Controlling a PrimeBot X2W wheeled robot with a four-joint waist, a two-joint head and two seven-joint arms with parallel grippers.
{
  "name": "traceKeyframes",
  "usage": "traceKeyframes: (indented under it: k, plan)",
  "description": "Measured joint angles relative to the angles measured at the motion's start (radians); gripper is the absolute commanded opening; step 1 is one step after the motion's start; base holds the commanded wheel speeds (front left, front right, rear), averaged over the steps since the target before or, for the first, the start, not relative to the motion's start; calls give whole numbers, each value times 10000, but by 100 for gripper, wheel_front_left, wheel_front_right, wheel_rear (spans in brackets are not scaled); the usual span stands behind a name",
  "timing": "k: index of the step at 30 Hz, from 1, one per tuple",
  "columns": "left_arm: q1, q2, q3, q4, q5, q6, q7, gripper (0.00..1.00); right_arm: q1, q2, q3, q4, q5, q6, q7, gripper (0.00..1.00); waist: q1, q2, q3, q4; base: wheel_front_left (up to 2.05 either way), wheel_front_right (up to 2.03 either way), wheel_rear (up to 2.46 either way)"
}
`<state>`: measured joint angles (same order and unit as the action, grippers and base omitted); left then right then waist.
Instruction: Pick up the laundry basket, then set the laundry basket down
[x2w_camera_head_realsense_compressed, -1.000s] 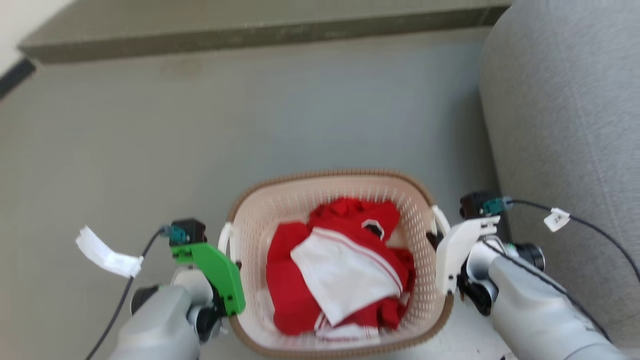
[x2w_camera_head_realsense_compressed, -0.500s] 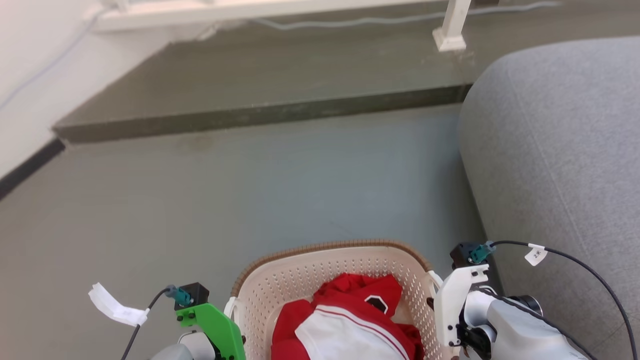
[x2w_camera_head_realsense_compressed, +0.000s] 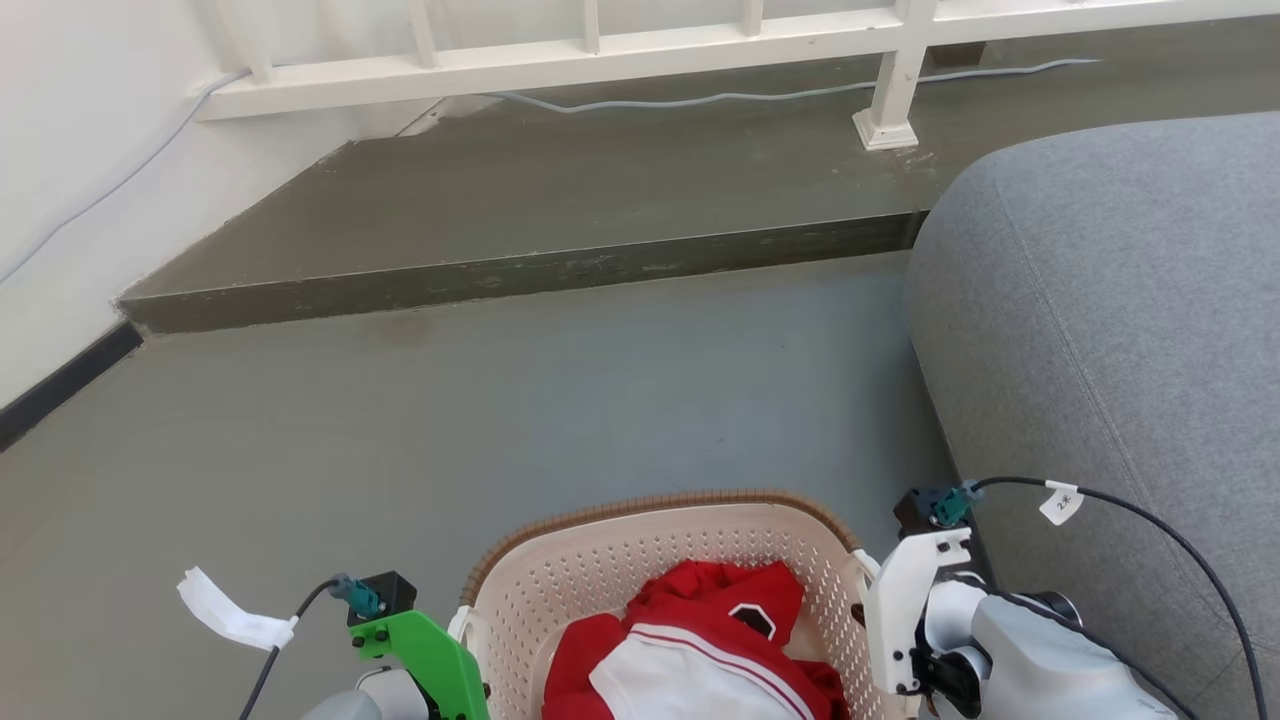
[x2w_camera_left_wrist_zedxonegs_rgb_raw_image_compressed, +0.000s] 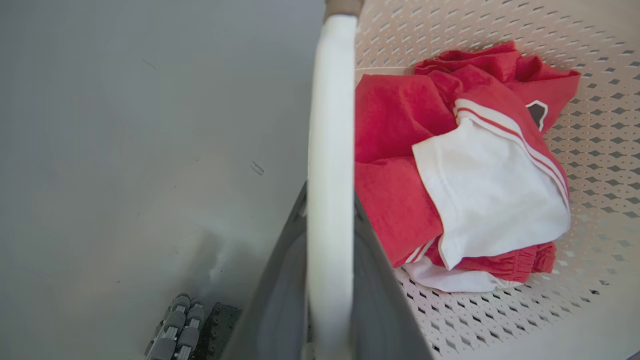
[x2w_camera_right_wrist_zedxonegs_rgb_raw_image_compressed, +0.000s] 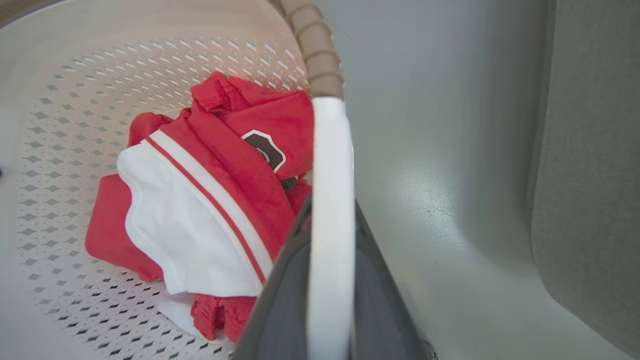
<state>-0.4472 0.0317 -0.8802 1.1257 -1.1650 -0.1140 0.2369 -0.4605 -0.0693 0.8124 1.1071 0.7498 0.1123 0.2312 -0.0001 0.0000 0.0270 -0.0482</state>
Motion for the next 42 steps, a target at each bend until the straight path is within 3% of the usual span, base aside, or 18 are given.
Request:
traceKeyframes:
  k: [26, 42]
  plan:
    - [-49, 2, -203, -90, -286, 100, -81, 0, -187, -157, 437, -13, 539, 0, -15, 0, 0, 0, 101, -71, 0, 0, 0]
    - [-860, -10, -61, -347, -464, 211, -926, 0, -1009, -439, 431, -196, 656, 2, -734, 0, 1, 0, 1334, -83, 0, 0, 0]
